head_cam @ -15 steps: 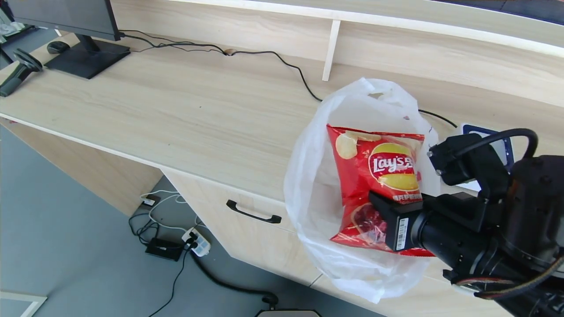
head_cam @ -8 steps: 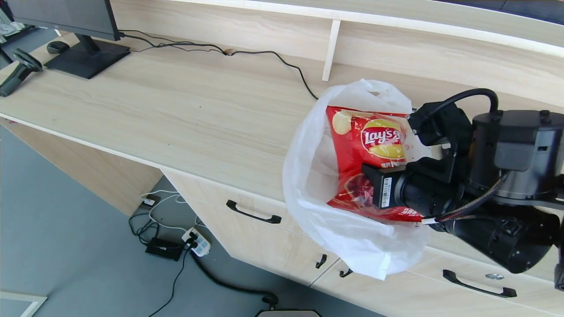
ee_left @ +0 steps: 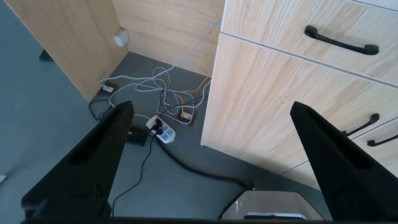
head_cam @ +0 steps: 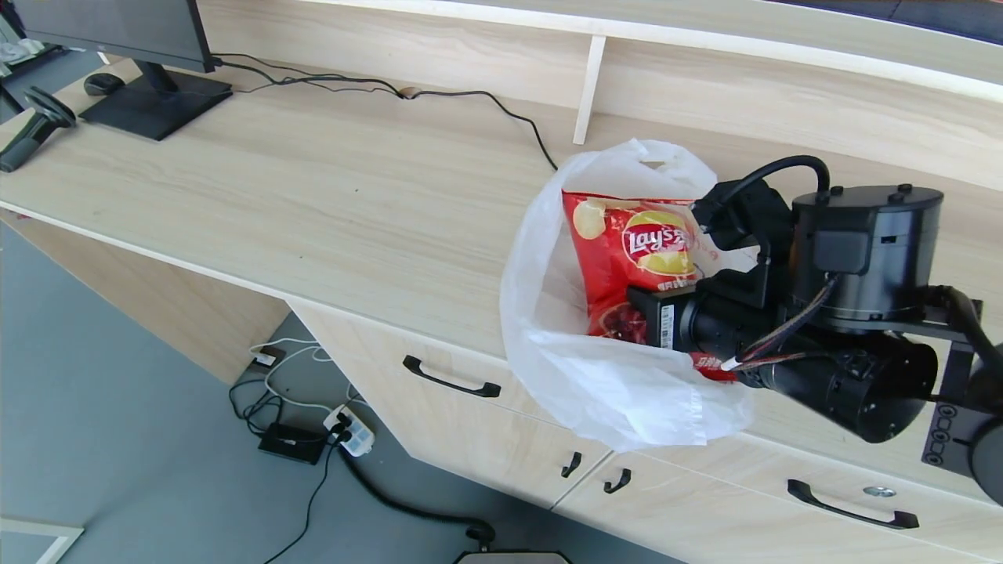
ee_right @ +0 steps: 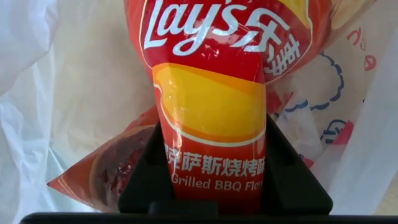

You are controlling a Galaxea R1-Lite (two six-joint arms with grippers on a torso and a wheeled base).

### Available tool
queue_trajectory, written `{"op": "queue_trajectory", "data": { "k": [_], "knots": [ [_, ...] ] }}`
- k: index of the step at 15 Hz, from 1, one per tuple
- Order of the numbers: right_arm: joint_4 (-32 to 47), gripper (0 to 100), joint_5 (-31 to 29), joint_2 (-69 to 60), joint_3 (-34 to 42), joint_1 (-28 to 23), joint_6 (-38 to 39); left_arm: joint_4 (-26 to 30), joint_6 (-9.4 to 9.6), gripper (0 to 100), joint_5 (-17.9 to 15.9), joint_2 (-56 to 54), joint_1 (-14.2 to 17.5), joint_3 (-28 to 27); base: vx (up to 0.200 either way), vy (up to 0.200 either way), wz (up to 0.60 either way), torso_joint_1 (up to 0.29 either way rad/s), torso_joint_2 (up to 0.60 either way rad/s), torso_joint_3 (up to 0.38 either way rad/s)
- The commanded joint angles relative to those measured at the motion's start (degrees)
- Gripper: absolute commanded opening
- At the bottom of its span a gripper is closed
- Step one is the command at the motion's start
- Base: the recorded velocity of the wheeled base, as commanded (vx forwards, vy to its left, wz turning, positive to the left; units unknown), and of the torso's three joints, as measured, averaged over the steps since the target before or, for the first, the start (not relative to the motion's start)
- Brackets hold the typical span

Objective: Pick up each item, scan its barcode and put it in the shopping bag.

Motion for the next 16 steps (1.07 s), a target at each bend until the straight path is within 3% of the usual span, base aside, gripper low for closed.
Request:
{"op": "queue_trajectory", "data": {
  "k": [1, 5, 6, 9, 13, 16],
  "knots": [
    [0.6, 0, 0.4, 1.4, -0.9, -1.2, 0.3, 0.0, 0.04, 100, 0.0, 0.0, 0.0, 0.0, 0.000, 0.000, 0.00, 0.000, 0.00, 0.000],
    [1.2, 0, 3.7, 2.1, -3.3, -4.8, -0.4, 0.0, 0.04, 100, -0.1, 0.0, 0.0, 0.0, 0.000, 0.000, 0.00, 0.000, 0.00, 0.000],
    [1.2, 100, 3.7, 2.2, -4.2, -5.2, -0.4, 0.0, 0.04, 100, 0.0, 0.0, 0.0, 0.0, 0.000, 0.000, 0.00, 0.000, 0.00, 0.000],
    [0.6, 100, 3.7, 1.9, -4.5, -4.6, -0.5, 0.0, 0.04, 100, 0.0, 0.0, 0.0, 0.0, 0.000, 0.000, 0.00, 0.000, 0.00, 0.000],
    [0.3, 100, 3.8, 0.5, -7.7, 0.3, 0.1, 0.0, 0.04, 100, 0.0, 0.0, 0.0, 0.0, 0.000, 0.000, 0.00, 0.000, 0.00, 0.000],
    [0.3, 100, 3.8, -3.0, -7.2, 0.3, -2.1, 0.0, 0.04, 100, 0.0, 0.0, 0.0, 0.0, 0.000, 0.000, 0.00, 0.000, 0.00, 0.000]
  ]
}}
